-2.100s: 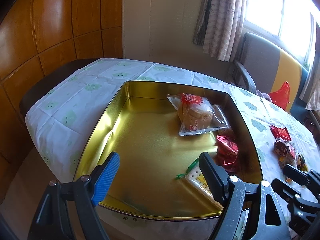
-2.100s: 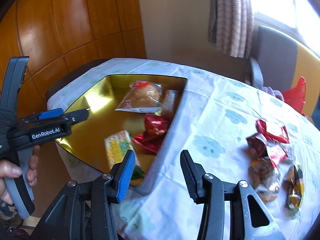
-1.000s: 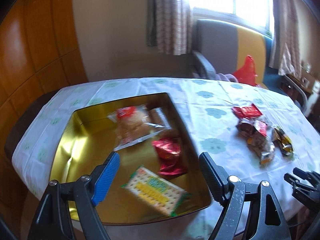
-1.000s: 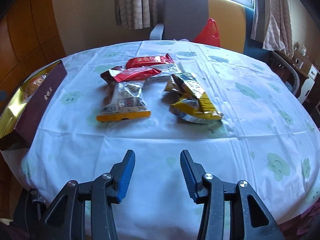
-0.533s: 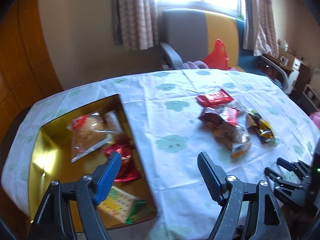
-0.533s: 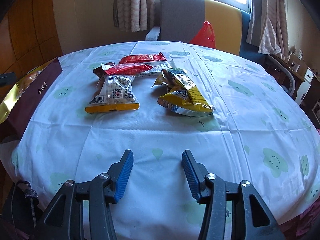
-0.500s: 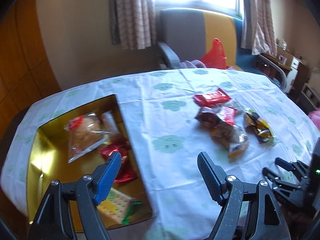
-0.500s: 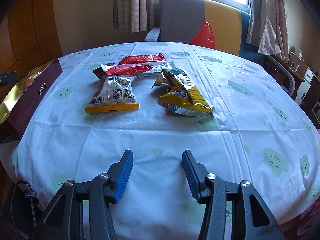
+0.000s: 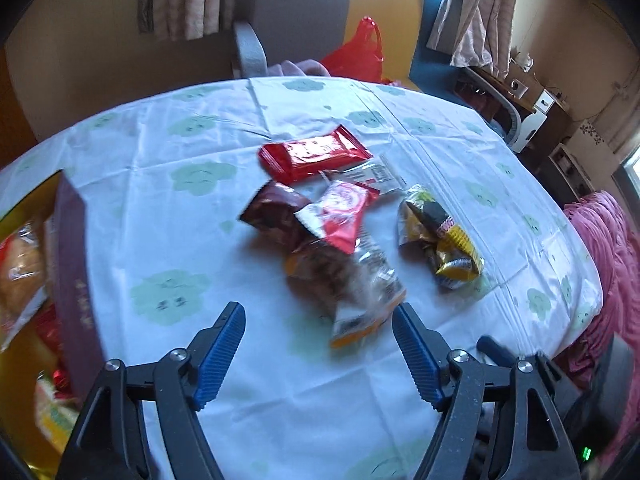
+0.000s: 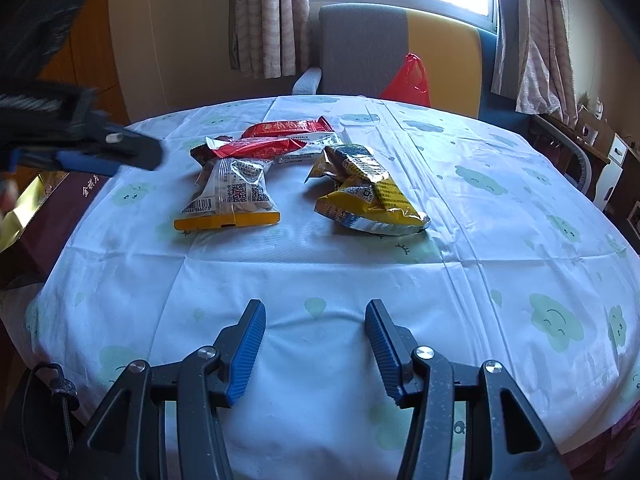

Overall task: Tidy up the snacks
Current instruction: 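Grasp the clear snack bag with orange edge using the left gripper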

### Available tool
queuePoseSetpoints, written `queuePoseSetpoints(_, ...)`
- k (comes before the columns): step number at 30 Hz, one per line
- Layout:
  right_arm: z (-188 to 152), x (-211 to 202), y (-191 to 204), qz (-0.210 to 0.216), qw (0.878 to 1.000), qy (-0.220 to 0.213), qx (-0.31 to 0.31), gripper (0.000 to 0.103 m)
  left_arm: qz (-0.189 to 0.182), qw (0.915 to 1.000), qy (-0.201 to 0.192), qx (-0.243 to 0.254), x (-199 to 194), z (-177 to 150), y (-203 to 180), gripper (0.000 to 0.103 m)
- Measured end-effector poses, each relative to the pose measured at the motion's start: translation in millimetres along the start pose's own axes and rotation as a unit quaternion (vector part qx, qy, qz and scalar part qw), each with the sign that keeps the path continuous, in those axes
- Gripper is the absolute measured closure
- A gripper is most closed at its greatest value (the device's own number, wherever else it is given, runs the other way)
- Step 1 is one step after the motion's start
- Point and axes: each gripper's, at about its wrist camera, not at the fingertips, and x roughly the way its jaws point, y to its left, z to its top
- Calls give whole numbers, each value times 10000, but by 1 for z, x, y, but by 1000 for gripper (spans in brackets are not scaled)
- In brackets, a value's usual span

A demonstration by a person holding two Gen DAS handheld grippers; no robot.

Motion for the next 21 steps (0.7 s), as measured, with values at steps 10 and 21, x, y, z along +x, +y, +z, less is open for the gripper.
queuePoseSetpoints(10, -3, -1, -1, 161, 9998, -102, -63, 46, 364, 9988, 296, 163, 65, 30, -28, 35)
queuePoseSetpoints(21, -1, 2, 0, 166, 9998, -96, -82, 42, 168, 9938, -27, 1096, 17, -50, -5, 42)
